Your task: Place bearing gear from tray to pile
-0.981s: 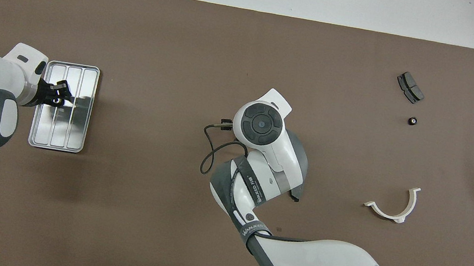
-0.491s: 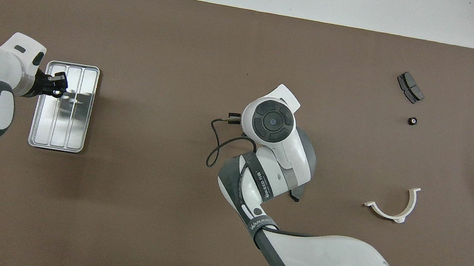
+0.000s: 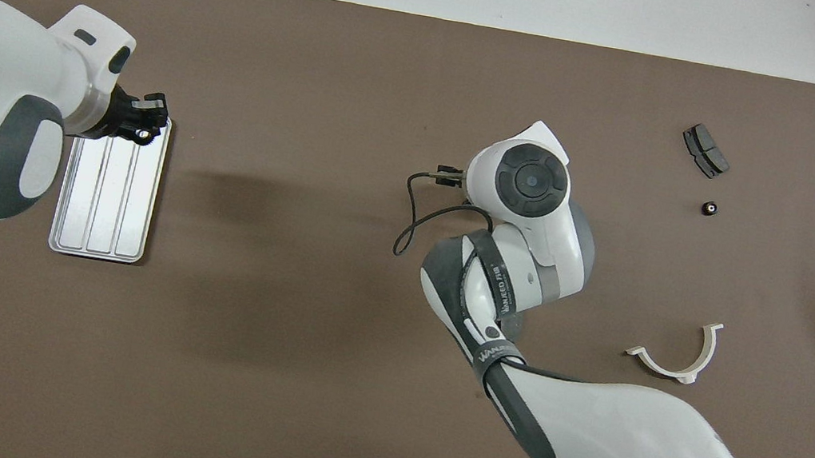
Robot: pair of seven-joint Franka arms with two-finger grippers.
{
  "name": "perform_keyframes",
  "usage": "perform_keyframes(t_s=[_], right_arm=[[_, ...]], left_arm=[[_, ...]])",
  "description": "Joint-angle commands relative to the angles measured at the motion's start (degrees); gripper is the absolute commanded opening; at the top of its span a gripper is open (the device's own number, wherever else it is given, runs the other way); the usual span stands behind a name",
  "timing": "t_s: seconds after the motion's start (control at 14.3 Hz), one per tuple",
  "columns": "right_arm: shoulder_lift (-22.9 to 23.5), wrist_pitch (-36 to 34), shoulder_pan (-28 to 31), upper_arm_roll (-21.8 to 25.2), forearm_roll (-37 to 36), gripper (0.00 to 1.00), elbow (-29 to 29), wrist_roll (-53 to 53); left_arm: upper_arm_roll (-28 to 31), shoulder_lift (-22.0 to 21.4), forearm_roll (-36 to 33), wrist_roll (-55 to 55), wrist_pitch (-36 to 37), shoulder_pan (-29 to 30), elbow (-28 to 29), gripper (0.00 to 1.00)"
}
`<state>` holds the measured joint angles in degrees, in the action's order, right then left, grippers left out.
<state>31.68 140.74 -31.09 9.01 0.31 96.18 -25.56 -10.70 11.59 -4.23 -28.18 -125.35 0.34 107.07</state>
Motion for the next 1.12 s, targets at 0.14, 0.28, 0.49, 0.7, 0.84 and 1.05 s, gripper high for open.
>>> perform_keyframes(t_s=[0.14, 0.28, 0.49, 0.7, 0.84, 1.05], right_arm=[[0.7, 0.1, 10.4, -0.8, 0.0, 0.05, -1.8, 11.0], [1.0, 0.2, 14.1, -0.8, 0.2, 0.05, -2.3, 15.4], [1.2, 0.2, 17.4, -0.8, 0.3, 0.05, -2.2, 21.3], [1.3, 0.5, 20.0, -0.8, -0.1, 0.05, -2.1, 24.2], [1.4, 1.1, 22.1, -0.8, -0.3, 0.05, -2.1, 26.0], [1.8, 1.4, 23.7, -0.8, -0.2, 0.06, -2.2, 26.7]], left_arm=[[0.8, 0.1, -0.5, -16.3, -3.9, -16.1, 0.8, 0.00], [0.9, 3.1, -0.6, -24.2, -9.5, -23.2, 0.0, 0.00], [0.9, 12.1, -0.7, -27.3, -12.5, -30.0, -6.4, 0.00], [0.9, 17.1, -0.7, -27.6, -15.1, -30.7, -10.7, 0.00], [0.8, 17.3, -0.7, -27.4, -18.5, -30.6, -9.3, 0.00], [0.8, 18.0, -0.7, -27.1, -20.1, -30.0, -8.1, 0.44]])
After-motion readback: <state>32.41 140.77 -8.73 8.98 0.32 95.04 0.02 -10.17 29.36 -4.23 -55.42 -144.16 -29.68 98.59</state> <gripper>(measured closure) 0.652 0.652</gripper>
